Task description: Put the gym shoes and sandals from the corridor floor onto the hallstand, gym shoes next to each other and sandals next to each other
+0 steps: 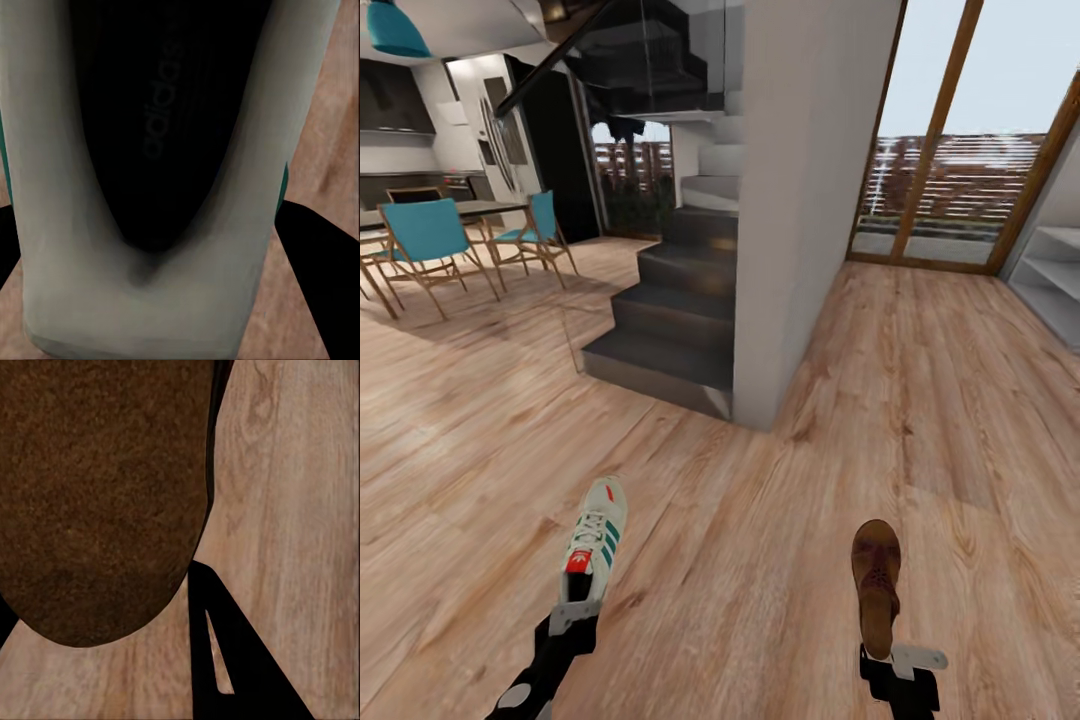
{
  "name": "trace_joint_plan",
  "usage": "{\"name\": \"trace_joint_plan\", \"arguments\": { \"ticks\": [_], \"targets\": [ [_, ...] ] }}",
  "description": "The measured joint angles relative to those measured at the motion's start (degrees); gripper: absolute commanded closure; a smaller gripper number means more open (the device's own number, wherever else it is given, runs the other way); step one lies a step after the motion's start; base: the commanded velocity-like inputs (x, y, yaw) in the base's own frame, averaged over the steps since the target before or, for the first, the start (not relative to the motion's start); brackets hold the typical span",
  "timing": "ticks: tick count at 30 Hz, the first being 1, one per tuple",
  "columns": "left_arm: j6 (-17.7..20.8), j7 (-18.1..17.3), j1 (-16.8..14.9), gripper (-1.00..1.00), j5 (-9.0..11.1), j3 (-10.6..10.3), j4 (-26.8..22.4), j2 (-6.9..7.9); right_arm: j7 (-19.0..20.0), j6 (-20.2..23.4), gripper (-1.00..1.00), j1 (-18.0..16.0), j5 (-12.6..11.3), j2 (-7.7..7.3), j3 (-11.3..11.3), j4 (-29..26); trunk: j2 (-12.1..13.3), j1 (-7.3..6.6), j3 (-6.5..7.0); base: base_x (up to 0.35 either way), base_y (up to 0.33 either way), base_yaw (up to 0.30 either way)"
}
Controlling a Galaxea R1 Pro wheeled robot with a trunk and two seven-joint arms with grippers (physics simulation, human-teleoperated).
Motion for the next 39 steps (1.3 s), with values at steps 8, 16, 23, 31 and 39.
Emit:
{"name": "trace_joint_plan", "arguments": {
  "ticks": [8, 16, 23, 31, 39],
  "targets": [
    [-1.3, 0.0, 0.8, 1.0, 0.0, 0.6, 3.0, 0.9, 0.0, 0.0, 1.0, 0.0, 0.0, 0.0, 0.0, 0.4, 0.0, 0.0, 0.0, 0.234, -0.266, -0.279],
    [-7.6, 0.0, 4.9, 1.0, 0.1, 1.3, 4.5, 1.55, 0.3, 0.1, 1.0, 0.0, 0.1, 0.08, 0.1, 0.8, 0.0, 0.0, 0.0, 0.242, -0.247, -0.279],
    [-8.5, 0.0, 6.3, 1.0, 2.0, 2.6, 4.6, 1.59, 0.4, 0.1, 1.0, 0.0, 0.2, 0.13, 0.1, 1.0, 0.0, 0.0, 0.0, 0.247, -0.24, -0.279],
    [-8.6, -0.1, 6.4, 1.0, 2.2, 2.6, 4.7, 1.58, 0.4, 0.0, 1.0, 0.0, 0.1, 0.43, 0.2, 2.6, 0.0, 0.0, 0.0, 0.208, -0.27, -0.279],
    [-8.6, -0.1, 6.5, 1.0, 2.2, 2.6, 4.8, 1.53, 0.4, 0.0, 1.0, 0.0, 0.0, 0.44, 0.1, 2.6, 0.0, 0.0, 0.0, 0.198, -0.274, -0.279]
  ]
}}
